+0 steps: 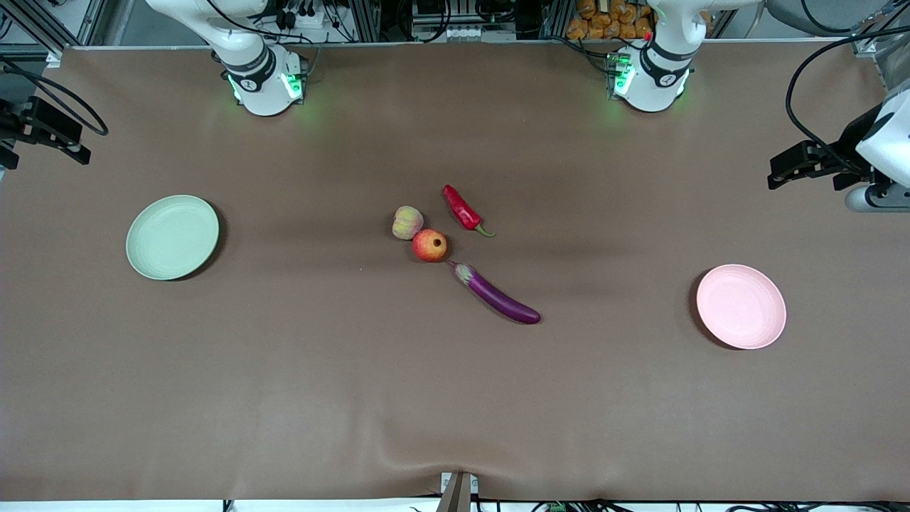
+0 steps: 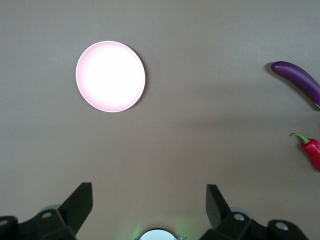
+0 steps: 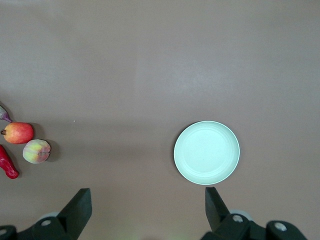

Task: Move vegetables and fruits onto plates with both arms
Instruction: 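Move the left gripper toward the purple eggplant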

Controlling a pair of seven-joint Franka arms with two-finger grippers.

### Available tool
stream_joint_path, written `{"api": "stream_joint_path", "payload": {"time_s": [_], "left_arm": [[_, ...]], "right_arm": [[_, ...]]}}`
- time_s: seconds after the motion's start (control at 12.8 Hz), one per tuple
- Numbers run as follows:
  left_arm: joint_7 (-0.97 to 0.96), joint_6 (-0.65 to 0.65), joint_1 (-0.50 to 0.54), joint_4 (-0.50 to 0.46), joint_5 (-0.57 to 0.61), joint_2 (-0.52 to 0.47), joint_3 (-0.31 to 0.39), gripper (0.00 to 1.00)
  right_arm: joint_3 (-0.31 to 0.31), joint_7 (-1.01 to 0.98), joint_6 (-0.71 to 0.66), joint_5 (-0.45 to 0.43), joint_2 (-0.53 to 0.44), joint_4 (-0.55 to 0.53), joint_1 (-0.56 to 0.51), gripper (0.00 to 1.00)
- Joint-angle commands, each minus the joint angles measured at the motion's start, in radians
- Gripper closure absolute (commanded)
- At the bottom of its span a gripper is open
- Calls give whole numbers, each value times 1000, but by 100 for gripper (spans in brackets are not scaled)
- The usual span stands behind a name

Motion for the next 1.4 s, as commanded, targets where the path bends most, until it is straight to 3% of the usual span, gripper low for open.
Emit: {"api": "stream_joint_path", "payload": {"time_s": [0.0, 0.47, 0.78, 1.17, 1.32], "left_arm": [[24, -6, 3, 7, 5, -7, -3, 0], [10, -3, -9, 26, -15, -5, -9, 0], [3, -3, -12, 26, -189, 30, -6, 0], [-179, 15, -161, 29, -231, 122, -34, 0], [-267, 139, -178, 30, -242, 156, -35, 0]], "right_arm": [[1, -10, 0, 14, -3, -2, -4, 0], [1, -10, 0, 12, -3, 0, -4, 0], [1, -10, 0, 14, -3, 0, -4, 0], [1, -10, -1, 14, -3, -2, -4, 0], [1, -10, -1, 14, -4, -2, -4, 0]]}}
